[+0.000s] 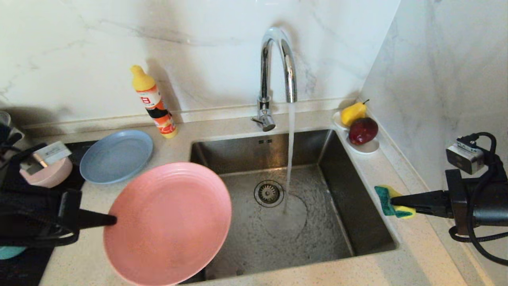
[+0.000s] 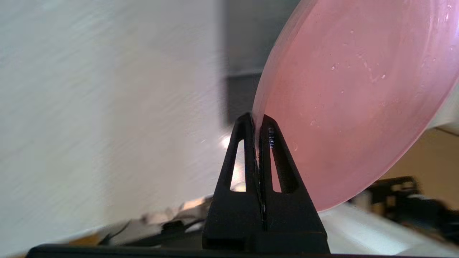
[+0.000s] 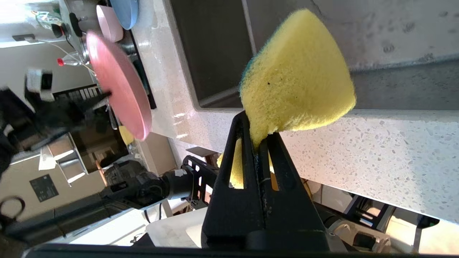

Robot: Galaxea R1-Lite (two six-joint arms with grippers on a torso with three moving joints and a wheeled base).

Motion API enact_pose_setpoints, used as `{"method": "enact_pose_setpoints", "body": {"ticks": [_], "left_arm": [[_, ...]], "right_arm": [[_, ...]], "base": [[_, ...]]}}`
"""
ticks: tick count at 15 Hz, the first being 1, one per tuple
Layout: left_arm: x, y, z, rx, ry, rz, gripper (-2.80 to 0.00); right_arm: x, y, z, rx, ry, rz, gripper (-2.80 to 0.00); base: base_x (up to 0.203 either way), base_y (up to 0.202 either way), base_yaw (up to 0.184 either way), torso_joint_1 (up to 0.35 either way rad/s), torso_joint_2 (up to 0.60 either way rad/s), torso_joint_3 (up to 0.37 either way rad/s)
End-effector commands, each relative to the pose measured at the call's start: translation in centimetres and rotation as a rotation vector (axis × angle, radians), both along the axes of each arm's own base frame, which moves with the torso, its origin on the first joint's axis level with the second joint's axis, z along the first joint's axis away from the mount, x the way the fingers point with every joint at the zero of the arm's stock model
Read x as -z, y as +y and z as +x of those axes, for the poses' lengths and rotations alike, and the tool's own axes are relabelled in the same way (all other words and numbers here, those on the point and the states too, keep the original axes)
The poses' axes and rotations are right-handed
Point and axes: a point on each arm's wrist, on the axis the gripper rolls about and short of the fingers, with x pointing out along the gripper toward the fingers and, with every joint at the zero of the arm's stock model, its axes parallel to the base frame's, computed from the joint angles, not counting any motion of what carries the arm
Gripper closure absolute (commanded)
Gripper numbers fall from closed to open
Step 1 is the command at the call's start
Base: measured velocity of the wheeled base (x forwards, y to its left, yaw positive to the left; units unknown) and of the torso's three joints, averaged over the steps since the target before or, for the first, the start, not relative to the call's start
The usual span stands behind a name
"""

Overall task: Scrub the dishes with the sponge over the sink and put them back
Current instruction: Wash the plate

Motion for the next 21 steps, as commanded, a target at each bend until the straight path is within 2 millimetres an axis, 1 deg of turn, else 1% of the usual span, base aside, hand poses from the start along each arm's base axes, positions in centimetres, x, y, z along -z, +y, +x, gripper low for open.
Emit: {"method": "enact_pose_setpoints", "body": {"ticks": [1, 4, 6, 7, 9, 12, 16, 19, 21], "left_arm": [[0.6, -2.3, 2.9, 0.048, 0.057, -0.026, 0.0], [1.5, -6.3, 7.2, 0.057, 0.083, 0.015, 0.0], [2.0, -8.8, 9.4, 0.055, 0.076, 0.003, 0.0], [2.3, -9.9, 10.2, 0.06, 0.064, -0.012, 0.0], [3.2, -11.4, 11.4, 0.07, 0.047, -0.03, 0.0], [4.9, -13.8, 13.2, 0.077, 0.06, -0.015, 0.0], [5.6, -17.6, 15.1, 0.089, 0.061, -0.041, 0.0], [6.0, -19.0, 16.4, 0.08, 0.046, -0.04, 0.0], [6.2, -20.2, 16.3, 0.096, 0.047, -0.049, 0.0]], "right_arm": [[-0.2, -0.1, -0.4, 0.002, -0.007, 0.005, 0.0], [-0.3, -0.4, -1.0, 0.019, -0.017, 0.005, 0.0], [-0.6, -0.9, -1.3, 0.044, -0.032, 0.006, 0.0], [-0.7, -1.1, -1.4, 0.052, -0.041, 0.006, 0.0], [-1.0, -1.2, -1.6, 0.058, -0.052, 0.006, 0.0], [-0.7, -1.2, -1.8, 0.058, -0.044, 0.006, 0.0], [-0.4, -1.2, -1.9, 0.057, -0.036, 0.003, 0.0], [-0.5, -1.5, -1.7, 0.07, -0.052, 0.003, 0.0], [-0.2, -1.5, -1.5, 0.071, -0.055, 0.004, 0.0]], "base": [[0.0, 0.0, 0.0, 0.0, 0.0, 0.0], [0.0, 0.0, 0.0, 0.0, 0.0, 0.0], [0.0, 0.0, 0.0, 0.0, 0.0, 0.0], [0.0, 0.0, 0.0, 0.0, 0.0, 0.0], [0.0, 0.0, 0.0, 0.0, 0.0, 0.0], [0.0, 0.0, 0.0, 0.0, 0.0, 0.0], [0.0, 0.0, 0.0, 0.0, 0.0, 0.0], [0.0, 0.0, 0.0, 0.0, 0.0, 0.0], [0.0, 0.0, 0.0, 0.0, 0.0, 0.0]]}}
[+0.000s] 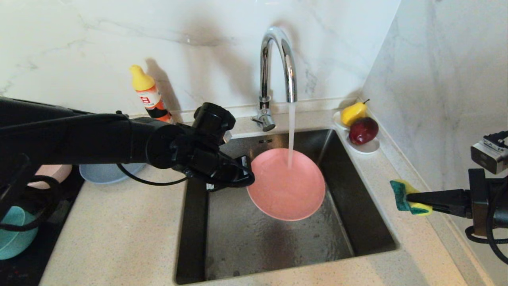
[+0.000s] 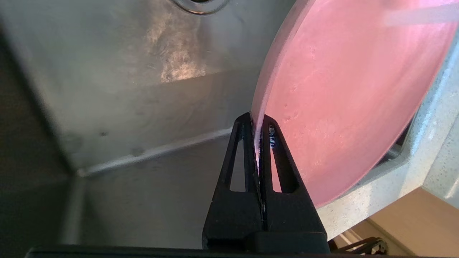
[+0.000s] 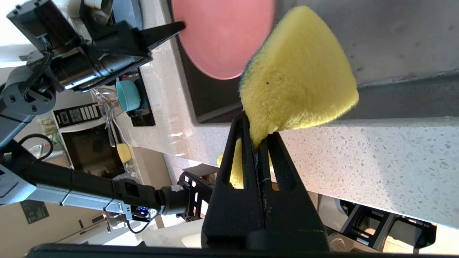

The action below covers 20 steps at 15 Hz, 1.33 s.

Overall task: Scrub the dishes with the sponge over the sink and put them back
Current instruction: Wash the plate

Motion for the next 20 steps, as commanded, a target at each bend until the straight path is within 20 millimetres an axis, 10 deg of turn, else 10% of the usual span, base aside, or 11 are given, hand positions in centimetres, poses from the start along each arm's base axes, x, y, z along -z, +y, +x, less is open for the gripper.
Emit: {"method": "enact_pose_setpoints", "body": {"ticks": [1, 6, 15, 20], "left_arm": [[0.9, -1.2, 0.1, 0.017, 0.02, 0.003, 0.0], [1.7, -2.0, 0.1, -0.081, 0.007, 0.08, 0.0], [0.0, 3.8, -1.4, -0.352, -0.19, 0.561, 0.0], [-2.0, 4.4, -2.4, -0.375, -0.232, 0.523, 0.0]], "right_arm": [[0.3, 0.0, 0.2, -0.002, 0.014, 0.005, 0.0], [0.5, 0.1, 0.4, -0.011, 0.021, 0.009, 0.0], [0.8, 0.3, 0.7, -0.031, 0.037, 0.014, 0.0], [1.1, 0.3, 0.7, -0.034, 0.049, 0.016, 0.0]], "base": [[0.0, 0.0, 0.0, 0.0, 0.0, 0.0], [0.0, 0.0, 0.0, 0.0, 0.0, 0.0], [0.0, 0.0, 0.0, 0.0, 0.0, 0.0], [0.0, 0.0, 0.0, 0.0, 0.0, 0.0]]}}
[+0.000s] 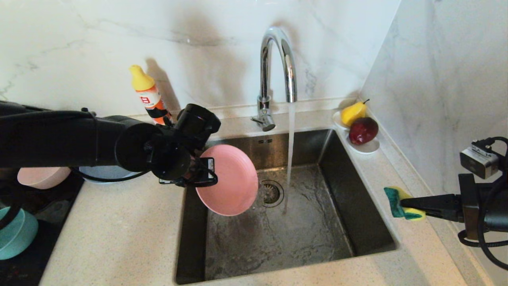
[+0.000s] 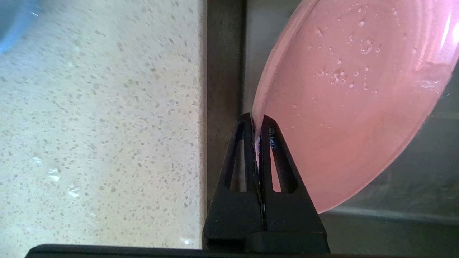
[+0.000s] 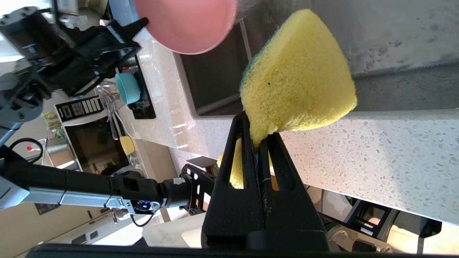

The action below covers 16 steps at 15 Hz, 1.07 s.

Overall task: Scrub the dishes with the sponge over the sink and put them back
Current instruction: Wash the plate

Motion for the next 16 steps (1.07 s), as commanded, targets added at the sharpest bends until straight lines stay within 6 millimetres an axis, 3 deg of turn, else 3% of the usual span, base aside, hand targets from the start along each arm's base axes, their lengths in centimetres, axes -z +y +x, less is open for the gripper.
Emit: {"method": "enact_pose_setpoints", "body": {"ticks": [1, 4, 6, 8, 12, 16], "left_arm": [[-2.0, 0.7, -1.2, 0.002, -0.046, -0.034, 0.0], [-5.2, 2.4, -5.1, 0.116, -0.069, -0.173, 0.0], [-6.2, 3.9, -8.3, 0.207, -0.058, -0.252, 0.0], [-5.4, 5.1, -10.8, 0.261, -0.02, -0.256, 0.0], [-3.6, 6.7, -13.9, 0.338, -0.013, -0.253, 0.0], [-1.8, 6.5, -14.4, 0.4, -0.056, -0.265, 0.0]], "right_arm": [[0.0, 0.2, 0.0, -0.014, 0.001, 0.007, 0.0], [-0.8, 1.9, -0.5, -0.117, -0.025, 0.023, 0.0], [-1.3, 3.9, -1.0, -0.22, -0.027, 0.03, 0.0], [-1.7, 6.0, -1.7, -0.331, -0.036, 0.032, 0.0], [-2.5, 10.1, -2.2, -0.503, -0.056, 0.026, 0.0], [-2.1, 14.9, -1.5, -0.584, -0.044, -0.037, 0.0]], "base": [[0.0, 0.0, 0.0, 0.0, 0.0, 0.0], [0.0, 0.0, 0.0, 0.0, 0.0, 0.0], [0.0, 0.0, 0.0, 0.0, 0.0, 0.0], [0.0, 0.0, 0.0, 0.0, 0.0, 0.0], [0.0, 0.0, 0.0, 0.0, 0.0, 0.0], [0.0, 0.0, 0.0, 0.0, 0.0, 0.0]]}}
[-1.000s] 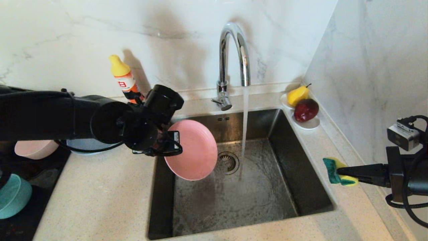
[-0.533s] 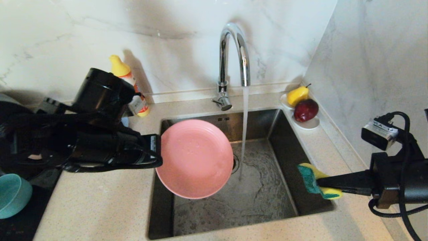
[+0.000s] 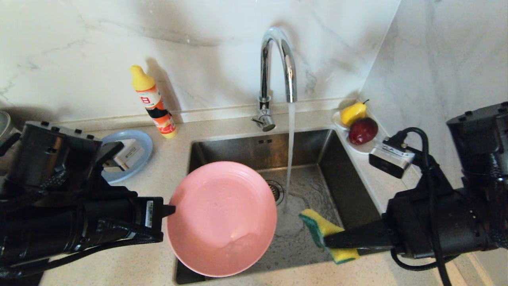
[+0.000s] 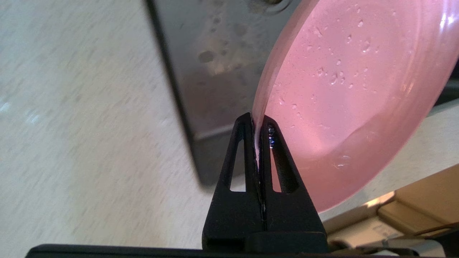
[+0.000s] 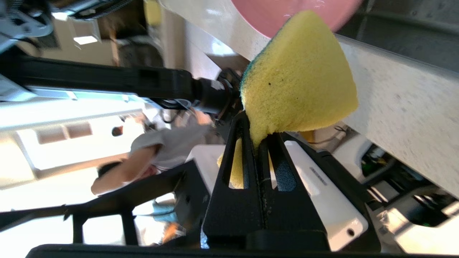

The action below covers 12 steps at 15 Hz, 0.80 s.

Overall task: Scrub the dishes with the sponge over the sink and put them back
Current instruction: Wash the plate, then wipe the plate

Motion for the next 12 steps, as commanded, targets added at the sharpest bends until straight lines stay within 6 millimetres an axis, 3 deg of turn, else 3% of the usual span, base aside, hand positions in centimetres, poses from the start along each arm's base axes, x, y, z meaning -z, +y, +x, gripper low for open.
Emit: {"method": "enact_pose_setpoints", "body": {"ticks": [1, 7, 12], "left_arm": [[0.5, -0.1, -0.2, 0.015, -0.025, -0.014, 0.0], [2.4, -1.5, 1.0, 0.074, -0.098, 0.001, 0.0], [3.7, -2.5, 1.4, 0.104, -0.103, -0.004, 0.0]], "right_arm": [[0.9, 2.6, 0.9, -0.03, 0.024, -0.041, 0.0], [0.6, 6.8, 2.7, -0.073, 0.014, -0.06, 0.0], [2.6, 9.9, 3.9, -0.069, 0.029, -0.123, 0.0]], "base": [[0.0, 0.0, 0.0, 0.0, 0.0, 0.0], [0.0, 0.0, 0.0, 0.0, 0.0, 0.0], [0.0, 0.0, 0.0, 0.0, 0.0, 0.0]]}}
